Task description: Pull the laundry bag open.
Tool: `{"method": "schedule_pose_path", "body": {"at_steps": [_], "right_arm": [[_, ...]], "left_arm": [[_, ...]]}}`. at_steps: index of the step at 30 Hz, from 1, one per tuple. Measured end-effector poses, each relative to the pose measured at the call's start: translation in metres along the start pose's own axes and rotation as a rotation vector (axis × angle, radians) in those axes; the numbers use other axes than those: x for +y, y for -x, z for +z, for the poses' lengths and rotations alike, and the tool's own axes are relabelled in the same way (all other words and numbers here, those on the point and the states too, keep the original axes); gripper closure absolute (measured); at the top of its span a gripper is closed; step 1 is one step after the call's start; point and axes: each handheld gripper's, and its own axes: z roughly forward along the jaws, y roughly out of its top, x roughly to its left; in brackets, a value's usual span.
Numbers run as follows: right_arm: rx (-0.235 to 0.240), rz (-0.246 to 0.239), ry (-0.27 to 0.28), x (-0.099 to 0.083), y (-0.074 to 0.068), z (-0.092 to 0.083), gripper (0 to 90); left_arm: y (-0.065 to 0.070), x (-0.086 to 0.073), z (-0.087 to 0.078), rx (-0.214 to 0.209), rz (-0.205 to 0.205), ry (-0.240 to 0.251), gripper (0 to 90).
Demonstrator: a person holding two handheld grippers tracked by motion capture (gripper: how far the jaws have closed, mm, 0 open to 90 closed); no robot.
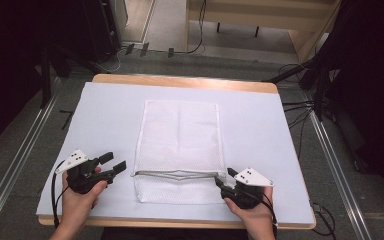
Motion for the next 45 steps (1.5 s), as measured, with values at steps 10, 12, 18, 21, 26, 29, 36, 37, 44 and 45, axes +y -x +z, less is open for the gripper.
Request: {"method": "schedule_pose_path", "body": {"at_steps": [10,12,18,21,26,29,36,37,44,45], "right_arm": [[-0.067,0.034,0.046,0.0,0.021,-0.015,13.3],[-0.086,0.044,0.053,-0.001,0.028,-0.019,13.2],[-0.124,0.078,0.054,-0.008,0.052,-0.026,12.6],[-0.144,0.098,0.052,-0.013,0.065,-0.029,12.5],[-0.175,0.137,0.068,-0.018,0.084,-0.037,12.6],[-0.195,0.16,0.075,-0.021,0.094,-0.043,12.6],[-0.231,0.197,0.126,-0.024,0.111,-0.059,13.1],[-0.23,0.197,0.122,-0.024,0.111,-0.059,13.2],[-0.227,0.18,0.103,-0.023,0.106,-0.054,13.2],[-0.224,0.178,0.104,-0.023,0.105,-0.053,13.2]], "left_arm": [[-0.007,0.002,-0.013,-0.018,-0.006,0.037,13.5],[-0.009,0.002,-0.015,-0.004,-0.001,0.031,13.5],[-0.016,-0.001,-0.023,0.004,0.065,0.02,8.8],[-0.021,-0.001,-0.026,0.015,0.077,0.028,7.8],[-0.031,-0.002,-0.031,0.013,0.077,0.038,1.1],[-0.035,-0.002,-0.034,0.021,0.071,0.042,1.0],[-0.041,0.002,-0.046,0.012,0.074,0.102,0.0],[-0.042,0.002,-0.046,0.014,0.074,0.098,0.0],[-0.039,0.0,-0.039,0.016,0.082,0.067,0.0],[-0.038,0.0,-0.038,0.015,0.084,0.065,0.0]]}}
